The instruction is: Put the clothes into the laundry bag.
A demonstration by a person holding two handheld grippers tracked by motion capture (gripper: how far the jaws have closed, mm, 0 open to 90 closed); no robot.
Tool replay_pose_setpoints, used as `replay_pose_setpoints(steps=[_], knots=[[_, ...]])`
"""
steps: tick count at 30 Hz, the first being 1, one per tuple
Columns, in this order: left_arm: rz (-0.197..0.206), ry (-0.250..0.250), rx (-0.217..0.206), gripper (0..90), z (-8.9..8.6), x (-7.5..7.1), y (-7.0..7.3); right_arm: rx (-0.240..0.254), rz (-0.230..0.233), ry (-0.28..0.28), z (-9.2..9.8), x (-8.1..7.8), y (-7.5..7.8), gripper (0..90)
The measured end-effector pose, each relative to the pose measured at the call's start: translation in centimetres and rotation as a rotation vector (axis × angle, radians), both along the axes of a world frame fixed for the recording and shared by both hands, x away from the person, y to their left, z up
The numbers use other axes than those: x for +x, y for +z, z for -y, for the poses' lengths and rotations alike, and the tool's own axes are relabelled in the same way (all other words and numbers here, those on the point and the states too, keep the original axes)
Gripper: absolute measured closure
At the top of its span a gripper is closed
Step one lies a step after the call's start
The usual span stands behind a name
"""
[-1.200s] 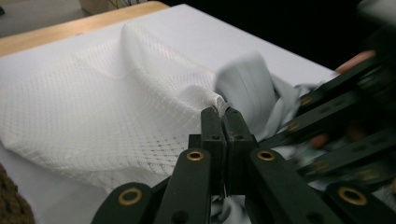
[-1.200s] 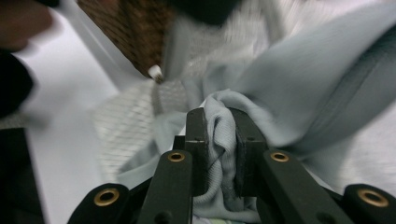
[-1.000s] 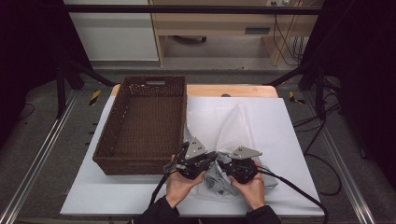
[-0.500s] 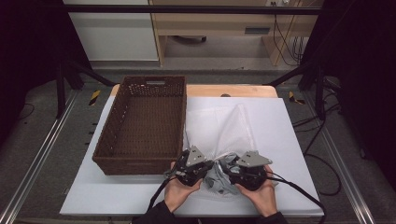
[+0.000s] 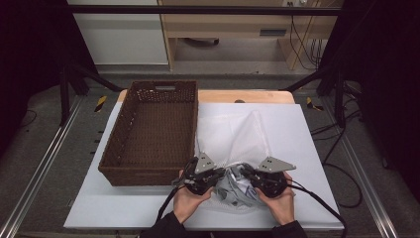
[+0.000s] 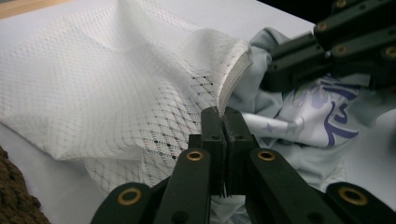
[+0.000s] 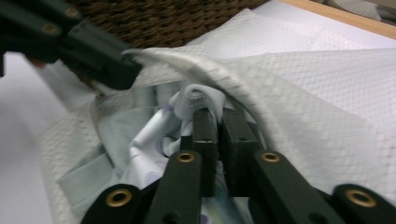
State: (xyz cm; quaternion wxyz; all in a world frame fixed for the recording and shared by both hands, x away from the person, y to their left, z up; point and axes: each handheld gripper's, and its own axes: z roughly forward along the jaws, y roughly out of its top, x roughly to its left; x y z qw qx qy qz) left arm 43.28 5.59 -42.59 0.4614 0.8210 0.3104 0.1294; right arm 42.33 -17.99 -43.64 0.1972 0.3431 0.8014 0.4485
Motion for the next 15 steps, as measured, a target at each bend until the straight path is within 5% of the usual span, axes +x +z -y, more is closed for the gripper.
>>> replay_pose_setpoints(steps=[8, 15], knots=[[0.039, -0.011, -0.054, 88.8, -0.1, -0.6, 1.6, 0.063, -0.047, 0.037, -0.7, 0.5, -0.4, 87.4], [0.018, -0.027, -0.011, 88.8, 0.6, -0.8, 0.4, 0.028, -0.078, -0.063, -1.0, 2.8, -2.0, 83.1]])
